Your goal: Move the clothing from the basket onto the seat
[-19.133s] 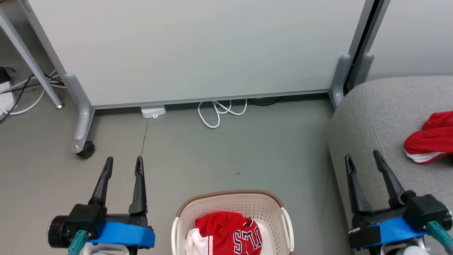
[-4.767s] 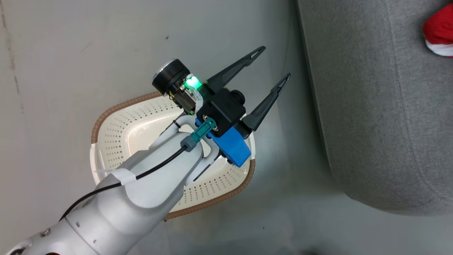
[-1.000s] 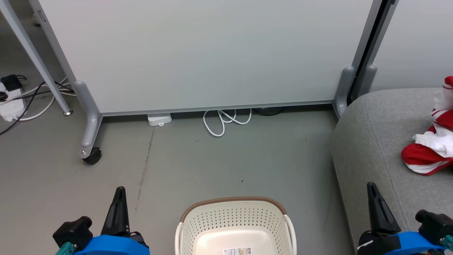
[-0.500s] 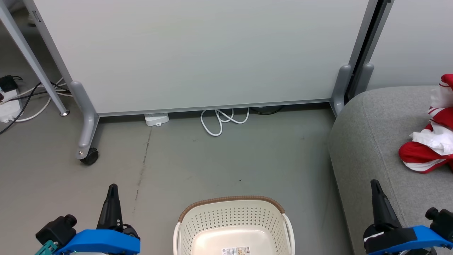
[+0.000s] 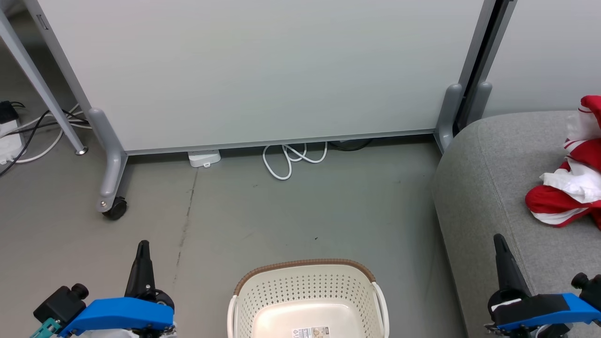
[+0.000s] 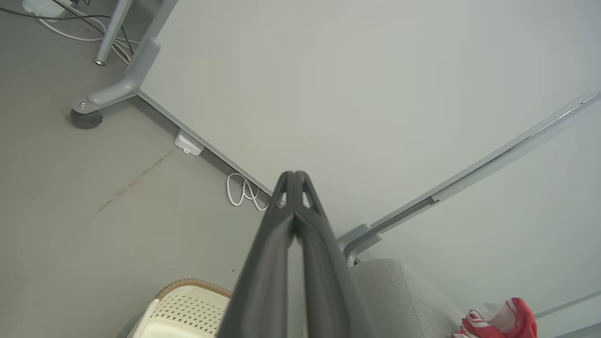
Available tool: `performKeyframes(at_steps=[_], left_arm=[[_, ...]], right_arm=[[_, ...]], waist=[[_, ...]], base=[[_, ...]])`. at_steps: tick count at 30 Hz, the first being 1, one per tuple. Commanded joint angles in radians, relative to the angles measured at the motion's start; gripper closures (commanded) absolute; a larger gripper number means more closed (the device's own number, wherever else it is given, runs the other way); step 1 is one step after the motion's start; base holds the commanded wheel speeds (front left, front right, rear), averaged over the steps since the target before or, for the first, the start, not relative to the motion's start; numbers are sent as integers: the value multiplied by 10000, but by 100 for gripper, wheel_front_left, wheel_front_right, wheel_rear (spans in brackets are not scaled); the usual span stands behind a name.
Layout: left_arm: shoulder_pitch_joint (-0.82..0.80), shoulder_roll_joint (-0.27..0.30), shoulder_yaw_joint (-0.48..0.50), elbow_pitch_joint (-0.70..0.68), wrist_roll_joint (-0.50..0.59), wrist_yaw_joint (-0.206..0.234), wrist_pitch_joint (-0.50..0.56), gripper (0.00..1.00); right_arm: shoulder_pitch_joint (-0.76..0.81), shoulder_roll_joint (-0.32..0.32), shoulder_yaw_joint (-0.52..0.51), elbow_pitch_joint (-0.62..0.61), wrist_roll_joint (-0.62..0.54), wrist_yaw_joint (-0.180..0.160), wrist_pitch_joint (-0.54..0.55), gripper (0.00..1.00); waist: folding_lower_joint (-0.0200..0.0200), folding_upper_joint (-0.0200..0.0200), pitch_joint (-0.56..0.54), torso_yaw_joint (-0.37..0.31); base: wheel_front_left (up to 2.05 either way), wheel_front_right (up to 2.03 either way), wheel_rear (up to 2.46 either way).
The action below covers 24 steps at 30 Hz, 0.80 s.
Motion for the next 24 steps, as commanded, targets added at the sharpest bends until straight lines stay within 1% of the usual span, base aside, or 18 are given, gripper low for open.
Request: performKeyframes(at_steps=[1,24], left_arm=[[-328,9,107,-156,-412,-87,88,100],[-512,9,405,-192,-2936,-104,721,100]], right_arm=[[-320,-39,-43,-80,422,4,103,100],[-541,-46,-158,11,2947,5,752,100]], waist=[[0,0,4,-15],[0,0,45,-175]], base=[[0,0,0],[0,0,0]])
